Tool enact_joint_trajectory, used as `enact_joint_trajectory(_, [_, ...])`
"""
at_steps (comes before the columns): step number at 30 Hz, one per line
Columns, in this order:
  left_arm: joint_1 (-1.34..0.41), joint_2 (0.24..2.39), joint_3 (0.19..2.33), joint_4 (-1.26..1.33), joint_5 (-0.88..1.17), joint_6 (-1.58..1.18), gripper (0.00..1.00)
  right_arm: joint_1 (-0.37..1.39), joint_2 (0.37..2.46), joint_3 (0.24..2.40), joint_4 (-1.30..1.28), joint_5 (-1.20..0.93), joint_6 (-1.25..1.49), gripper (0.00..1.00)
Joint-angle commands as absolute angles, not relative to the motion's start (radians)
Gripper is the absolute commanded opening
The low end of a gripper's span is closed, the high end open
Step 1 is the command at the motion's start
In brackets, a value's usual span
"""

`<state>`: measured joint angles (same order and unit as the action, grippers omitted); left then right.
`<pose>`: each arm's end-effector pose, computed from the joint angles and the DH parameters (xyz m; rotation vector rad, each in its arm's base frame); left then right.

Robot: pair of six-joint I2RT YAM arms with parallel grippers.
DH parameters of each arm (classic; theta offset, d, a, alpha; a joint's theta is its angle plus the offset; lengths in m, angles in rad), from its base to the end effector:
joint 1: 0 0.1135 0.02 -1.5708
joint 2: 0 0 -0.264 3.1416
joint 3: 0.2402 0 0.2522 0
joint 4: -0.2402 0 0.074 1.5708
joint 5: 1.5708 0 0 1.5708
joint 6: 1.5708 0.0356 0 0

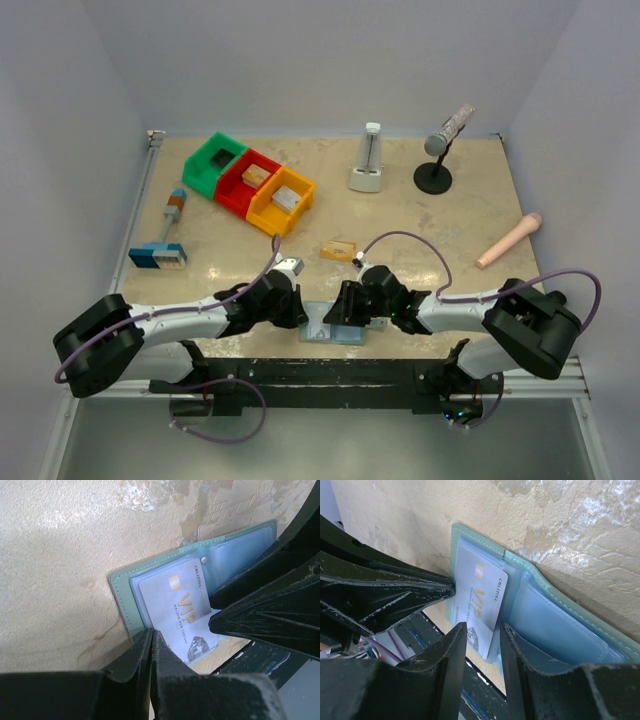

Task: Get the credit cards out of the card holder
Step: Remove the credit card from the card holder.

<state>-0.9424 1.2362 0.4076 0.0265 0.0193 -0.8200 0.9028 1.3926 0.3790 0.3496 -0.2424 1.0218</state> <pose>0.1283 -0.1778 0.1441 0.1658 2.5428 -0.8108 0.1414 0.1930 0.1302 0.0006 2.5549 1.1972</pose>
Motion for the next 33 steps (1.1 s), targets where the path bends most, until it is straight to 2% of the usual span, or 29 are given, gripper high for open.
enact_joint_trajectory(1, [-0.936, 1.246, 0.423, 0.048, 0.005, -0.831, 0.06, 0.905, 1.397, 0.365, 0.4, -0.255, 1.035, 0.37])
enact_joint_trajectory(22, [-0.936, 1.267, 0.38, 0.087, 0.015, -0.854, 0.0, 0.905, 1.466, 0.304, 0.643, -0.299, 1.112, 0.34])
enact_joint_trajectory(33, [-0.936, 1.229, 0.354, 0.057, 0.005, -0.868, 0.0, 0.905, 1.399, 0.287, 0.614, -0.245, 1.117, 0.34])
